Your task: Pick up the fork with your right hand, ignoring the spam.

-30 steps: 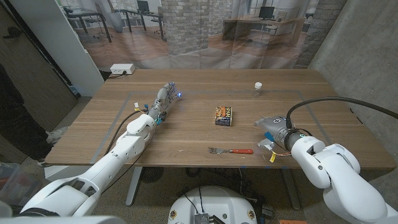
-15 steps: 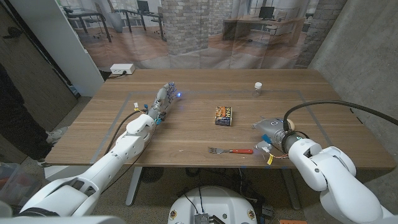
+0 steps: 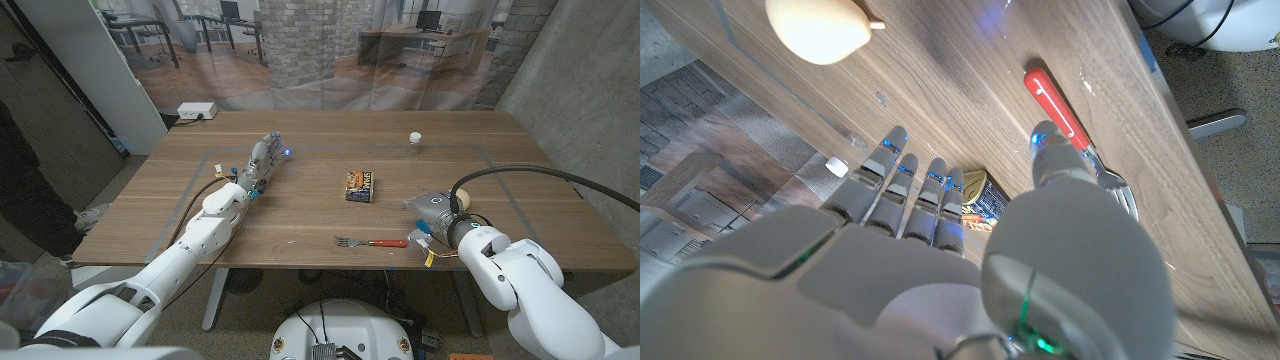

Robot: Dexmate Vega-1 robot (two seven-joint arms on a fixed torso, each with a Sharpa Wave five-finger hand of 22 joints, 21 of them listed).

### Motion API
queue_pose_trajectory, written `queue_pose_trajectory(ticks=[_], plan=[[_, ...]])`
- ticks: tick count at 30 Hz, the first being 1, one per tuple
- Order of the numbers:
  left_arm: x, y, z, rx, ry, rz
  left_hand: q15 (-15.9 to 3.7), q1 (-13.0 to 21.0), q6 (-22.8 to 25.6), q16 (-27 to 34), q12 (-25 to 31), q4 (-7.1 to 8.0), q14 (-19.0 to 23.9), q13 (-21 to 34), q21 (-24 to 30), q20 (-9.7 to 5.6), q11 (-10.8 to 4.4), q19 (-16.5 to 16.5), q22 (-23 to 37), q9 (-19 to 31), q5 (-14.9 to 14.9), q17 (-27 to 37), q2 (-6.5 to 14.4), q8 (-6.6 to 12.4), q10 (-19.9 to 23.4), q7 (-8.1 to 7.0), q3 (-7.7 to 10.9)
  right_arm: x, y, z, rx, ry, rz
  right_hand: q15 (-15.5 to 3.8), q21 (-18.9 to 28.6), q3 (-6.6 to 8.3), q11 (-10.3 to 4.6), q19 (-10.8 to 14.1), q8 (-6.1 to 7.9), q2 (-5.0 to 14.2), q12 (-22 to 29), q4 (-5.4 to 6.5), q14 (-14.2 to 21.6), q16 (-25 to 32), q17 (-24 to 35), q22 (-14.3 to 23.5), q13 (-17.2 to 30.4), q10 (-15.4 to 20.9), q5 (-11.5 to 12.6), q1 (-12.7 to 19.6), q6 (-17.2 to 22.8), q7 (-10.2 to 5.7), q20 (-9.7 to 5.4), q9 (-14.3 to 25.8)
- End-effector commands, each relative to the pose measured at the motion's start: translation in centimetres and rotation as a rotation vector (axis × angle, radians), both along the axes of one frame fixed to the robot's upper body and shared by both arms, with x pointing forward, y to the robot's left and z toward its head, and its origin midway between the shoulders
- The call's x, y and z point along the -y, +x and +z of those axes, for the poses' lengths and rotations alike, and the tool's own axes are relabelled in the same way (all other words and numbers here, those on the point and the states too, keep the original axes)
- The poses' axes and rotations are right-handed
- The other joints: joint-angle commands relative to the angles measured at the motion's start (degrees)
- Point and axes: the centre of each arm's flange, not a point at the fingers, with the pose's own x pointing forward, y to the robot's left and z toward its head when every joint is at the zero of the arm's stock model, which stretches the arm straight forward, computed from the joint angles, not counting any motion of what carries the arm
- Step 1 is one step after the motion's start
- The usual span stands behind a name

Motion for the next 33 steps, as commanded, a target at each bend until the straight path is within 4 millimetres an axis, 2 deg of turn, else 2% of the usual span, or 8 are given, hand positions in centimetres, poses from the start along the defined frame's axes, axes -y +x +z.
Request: queue_pose_trajectory(ticks=[1, 6, 17, 22, 25, 33], plan=[[-0.2, 0.5, 0.0, -0.007, 0.001, 0.001, 0.13, -0.07, -4.65, 0.16, -0.07, 0.06, -3.49, 0.14, -0.06, 0.34, 0.49, -6.77, 0.22, 0.21, 0.15, 0.10, 5.94, -0.02, -3.93, 0.06, -0.35, -0.7, 0.6, -0.8, 0.022, -0.033, -0.004, -5.35, 0.41, -0.50, 0.02, 0.59, 0.24, 0.74, 0.17, 0.07, 2.18, 0.91, 0.41, 0.30, 0.16, 1.60, 0.57, 1.48, 1.12, -0.36, 0.06, 0.19], [-0.2, 0.8, 0.2, -0.009, 0.003, 0.000, 0.13, -0.08, -4.63, 0.16, -0.08, 0.04, -3.49, 0.14, -0.14, 0.32, 0.32, -6.80, 0.21, 0.21, 0.16, 0.10, 5.84, -0.01, -3.94, 0.05, -0.43, -1.0, 0.9, -1.0, 0.026, -0.041, -0.003, -6.05, 0.54, -1.02, -0.16, 1.03, 0.51, 1.17, 0.38, 0.05, 3.60, 1.53, 0.85, 0.36, 0.27, 2.64, 0.90, 2.33, 2.28, -0.73, 0.01, 0.18], [-0.2, 1.6, 0.4, -0.016, 0.005, -0.007, 0.11, -0.09, -4.65, 0.15, -0.11, 0.00, -3.51, 0.14, -0.24, 0.23, 0.29, -6.78, 0.21, 0.21, 0.18, 0.10, 5.73, -0.01, -4.04, 0.00, -0.56, -1.3, 1.4, -1.7, 0.031, -0.041, -0.008, -5.90, 0.80, -2.03, 0.43, 1.83, 0.88, 2.00, 1.03, -0.04, 5.54, 2.70, 1.98, 0.52, 0.65, 4.79, 1.50, 4.17, 3.99, -0.69, 0.48, 0.26], [-0.1, 1.9, 0.6, -0.017, 0.007, -0.011, 0.13, -0.09, -4.65, 0.15, -0.08, -0.01, -3.51, 0.14, -0.30, 0.31, 0.40, -6.81, 0.21, 0.21, 0.19, 0.10, 5.71, -0.01, -3.97, 0.05, -0.61, -1.4, 1.4, -1.9, 0.034, -0.037, -0.011, -6.34, 0.85, -2.51, 0.22, 1.97, 1.16, 2.31, 1.40, -0.14, 6.39, 3.32, 2.69, 0.59, 1.01, 5.48, 1.83, 5.18, 4.84, -0.88, 0.43, 0.36], [-0.1, 2.0, 0.7, -0.014, 0.010, -0.012, 0.09, -0.09, -4.66, 0.15, -0.10, -0.01, -3.52, 0.14, -0.33, 0.29, 0.42, -6.82, 0.21, 0.21, 0.20, 0.09, 5.70, -0.01, -4.01, 0.04, -0.64, -1.5, 1.4, -2.0, 0.035, -0.031, -0.010, -6.23, 0.94, -3.15, 0.34, 2.11, 1.36, 2.61, 2.29, -0.06, 7.84, 4.34, 3.70, 0.69, 1.54, 6.89, 2.09, 5.91, 5.29, -0.84, 0.48, 0.50], [0.0, 1.8, 1.3, 0.007, 0.020, -0.016, -0.02, -0.07, -4.74, 0.11, -0.13, -0.03, -3.62, 0.14, -0.42, 0.35, 0.08, -6.80, 0.21, 0.21, 0.22, 0.09, 5.72, -0.03, -4.12, -0.03, -0.70, -1.6, 1.3, -2.8, 0.042, -0.007, -0.015, -6.12, 1.13, -4.90, -0.16, 2.28, 2.01, 2.84, 4.38, 0.26, 8.91, 5.79, 6.13, 0.87, 2.87, 8.91, 2.35, 6.78, 6.78, -0.64, 0.56, 0.87]])
